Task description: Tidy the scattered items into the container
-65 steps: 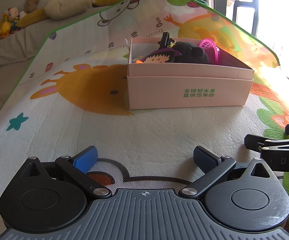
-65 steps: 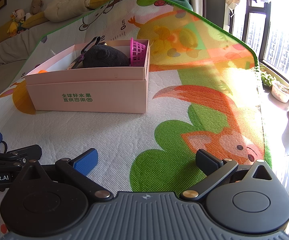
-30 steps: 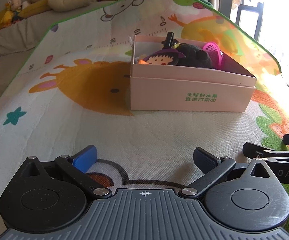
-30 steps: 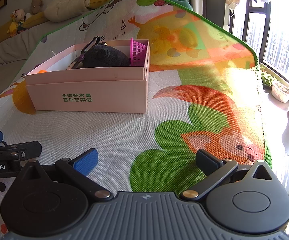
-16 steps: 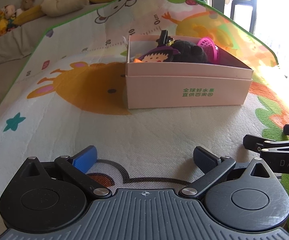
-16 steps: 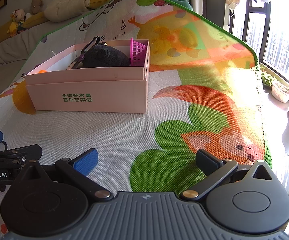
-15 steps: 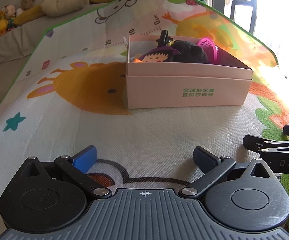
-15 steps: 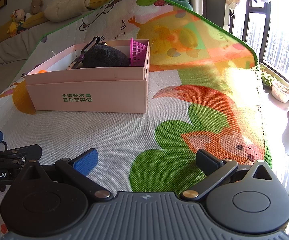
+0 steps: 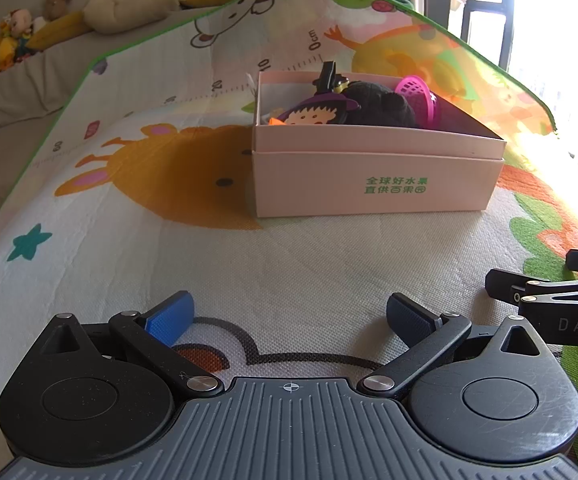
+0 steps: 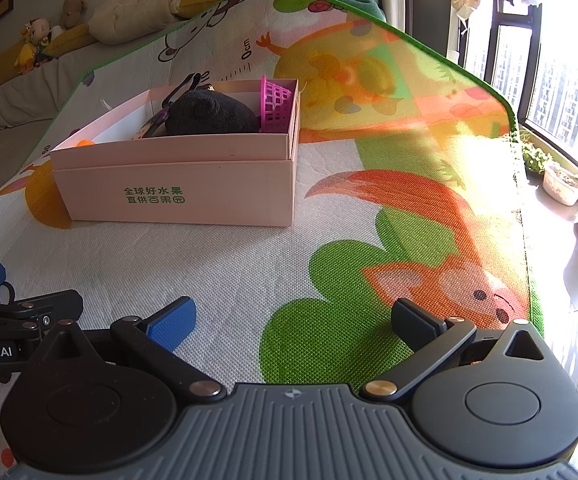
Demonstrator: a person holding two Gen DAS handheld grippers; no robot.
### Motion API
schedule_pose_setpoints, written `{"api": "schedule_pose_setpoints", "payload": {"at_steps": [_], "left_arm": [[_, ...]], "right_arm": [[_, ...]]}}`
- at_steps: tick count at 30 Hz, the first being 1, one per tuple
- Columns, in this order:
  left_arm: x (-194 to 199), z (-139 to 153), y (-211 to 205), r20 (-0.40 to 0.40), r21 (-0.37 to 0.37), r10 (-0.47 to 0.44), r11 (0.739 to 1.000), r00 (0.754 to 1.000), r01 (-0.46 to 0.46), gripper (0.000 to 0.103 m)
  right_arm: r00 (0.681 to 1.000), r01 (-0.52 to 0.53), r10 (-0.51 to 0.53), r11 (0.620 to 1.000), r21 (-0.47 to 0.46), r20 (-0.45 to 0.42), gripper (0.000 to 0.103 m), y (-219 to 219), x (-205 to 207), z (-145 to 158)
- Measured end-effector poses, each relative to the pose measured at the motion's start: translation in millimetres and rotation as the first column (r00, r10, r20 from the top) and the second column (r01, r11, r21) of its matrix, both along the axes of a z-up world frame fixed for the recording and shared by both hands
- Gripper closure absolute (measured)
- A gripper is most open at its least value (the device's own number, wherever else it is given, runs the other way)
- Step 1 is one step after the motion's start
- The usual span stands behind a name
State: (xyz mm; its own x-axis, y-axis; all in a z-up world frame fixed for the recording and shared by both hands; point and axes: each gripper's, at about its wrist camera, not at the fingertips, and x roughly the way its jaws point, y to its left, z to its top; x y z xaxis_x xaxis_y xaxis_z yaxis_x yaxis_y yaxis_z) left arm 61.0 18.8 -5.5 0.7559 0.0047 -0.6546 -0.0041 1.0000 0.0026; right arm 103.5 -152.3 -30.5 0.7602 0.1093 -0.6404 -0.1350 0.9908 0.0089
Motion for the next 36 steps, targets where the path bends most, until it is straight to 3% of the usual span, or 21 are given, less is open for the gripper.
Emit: {"api": "schedule_pose_setpoints", "payload": {"at_steps": [36], "left_arm": [[1.2, 0.7, -0.5, -0.011, 0.006, -0.002, 1.000, 1.000, 0.002, 0.000]], "right_arm": [[1.000, 0.000, 0.000, 1.000, 0.000, 0.000, 0.000, -0.1, 0.1, 0.1]]}}
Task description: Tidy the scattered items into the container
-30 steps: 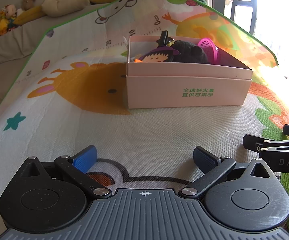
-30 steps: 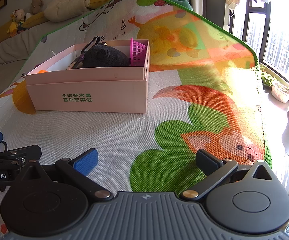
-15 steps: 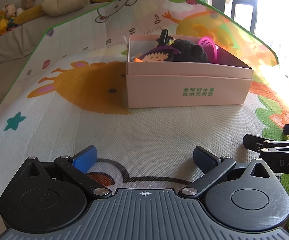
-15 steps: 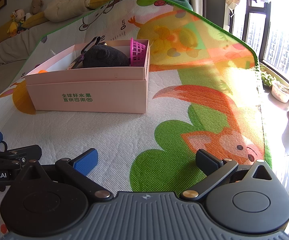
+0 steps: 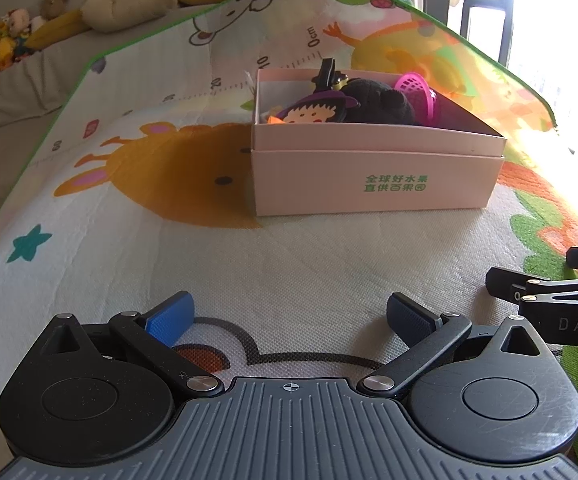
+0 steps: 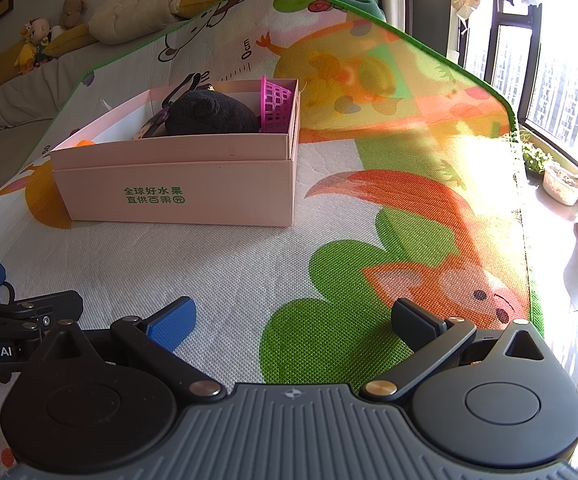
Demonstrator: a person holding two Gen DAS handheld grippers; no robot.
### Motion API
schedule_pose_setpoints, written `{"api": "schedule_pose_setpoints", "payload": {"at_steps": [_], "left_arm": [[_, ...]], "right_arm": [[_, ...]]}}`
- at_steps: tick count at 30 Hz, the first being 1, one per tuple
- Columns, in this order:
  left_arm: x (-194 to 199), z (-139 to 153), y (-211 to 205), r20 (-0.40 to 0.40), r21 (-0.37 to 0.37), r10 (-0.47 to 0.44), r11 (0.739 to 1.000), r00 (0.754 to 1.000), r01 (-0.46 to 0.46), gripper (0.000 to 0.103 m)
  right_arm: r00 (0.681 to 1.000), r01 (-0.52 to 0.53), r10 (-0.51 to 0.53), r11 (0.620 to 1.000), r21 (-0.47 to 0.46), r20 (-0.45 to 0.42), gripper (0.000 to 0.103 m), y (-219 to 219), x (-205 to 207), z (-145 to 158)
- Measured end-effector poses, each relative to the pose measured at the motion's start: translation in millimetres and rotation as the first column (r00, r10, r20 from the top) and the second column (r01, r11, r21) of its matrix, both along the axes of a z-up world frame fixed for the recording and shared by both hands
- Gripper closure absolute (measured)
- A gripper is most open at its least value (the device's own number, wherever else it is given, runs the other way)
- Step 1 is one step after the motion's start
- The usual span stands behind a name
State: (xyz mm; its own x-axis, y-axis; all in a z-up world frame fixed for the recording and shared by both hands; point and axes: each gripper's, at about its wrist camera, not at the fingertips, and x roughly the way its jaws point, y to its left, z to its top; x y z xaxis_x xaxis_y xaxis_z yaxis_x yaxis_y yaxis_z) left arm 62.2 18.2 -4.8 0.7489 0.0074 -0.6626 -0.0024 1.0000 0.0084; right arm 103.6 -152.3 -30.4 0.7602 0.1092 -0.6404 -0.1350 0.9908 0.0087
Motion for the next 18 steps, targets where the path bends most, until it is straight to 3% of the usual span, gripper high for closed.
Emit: {"api": "schedule_pose_setpoints", "payload": {"at_steps": [18], "left_arm": [[0.2, 1.0, 1.3, -0.002, -0.008, -0.010, 1.000, 1.000, 0.010, 0.000]], "right_arm": [[1.000, 0.000, 0.000, 1.000, 0.000, 0.000, 0.000, -0.3, 0.1, 0.0]]}}
